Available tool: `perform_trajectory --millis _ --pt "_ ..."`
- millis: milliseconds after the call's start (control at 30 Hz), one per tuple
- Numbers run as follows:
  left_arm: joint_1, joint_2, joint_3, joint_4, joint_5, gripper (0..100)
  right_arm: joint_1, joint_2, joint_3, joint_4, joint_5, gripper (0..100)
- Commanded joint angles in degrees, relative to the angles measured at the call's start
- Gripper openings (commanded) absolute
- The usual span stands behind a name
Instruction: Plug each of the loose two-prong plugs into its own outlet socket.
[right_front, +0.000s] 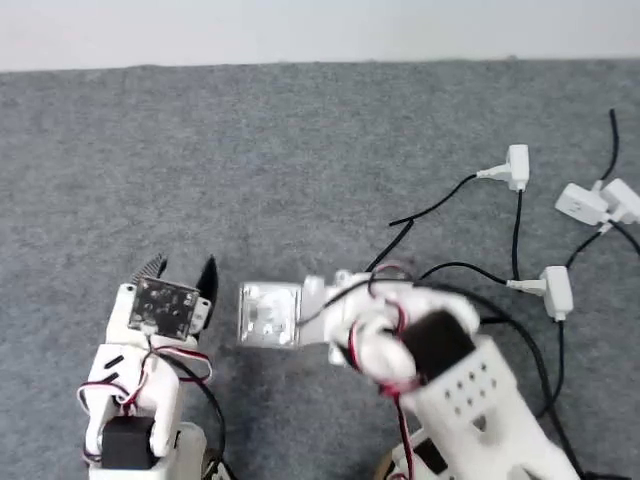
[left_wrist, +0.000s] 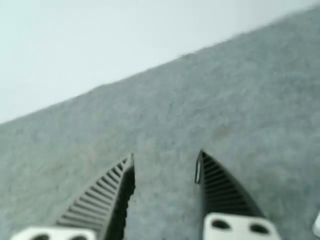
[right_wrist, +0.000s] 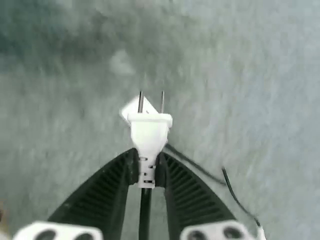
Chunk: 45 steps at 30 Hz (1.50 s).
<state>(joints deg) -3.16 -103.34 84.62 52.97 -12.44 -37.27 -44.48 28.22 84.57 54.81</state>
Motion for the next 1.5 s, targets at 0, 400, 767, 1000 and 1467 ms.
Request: perform_trajectory --millis 0,400,767,1000,1467 --pt "-1.49 -0.26 -0.48 -2.55 1.14 20 4.09 8.04 -11.96 6.73 5.01 0.9" --pt "-11.87 -0.35 -4.18 -2.99 0.97 20 3.82 27.38 -23.91 12.70 11.08 0.8" --pt "-21.10 -0.35 -8.04 -2.99 -2.20 20 7.34 34.68 -28.66 13.32 18.81 0.8" --pt "-20.92 -0.35 -7.87 -2.99 -2.20 20 10.59 42.86 -28.84 14.81 23.30 0.8" --pt "-15.74 -0.35 -4.00 -4.48 -1.85 20 9.63 45.67 -32.26 15.69 21.45 0.8"
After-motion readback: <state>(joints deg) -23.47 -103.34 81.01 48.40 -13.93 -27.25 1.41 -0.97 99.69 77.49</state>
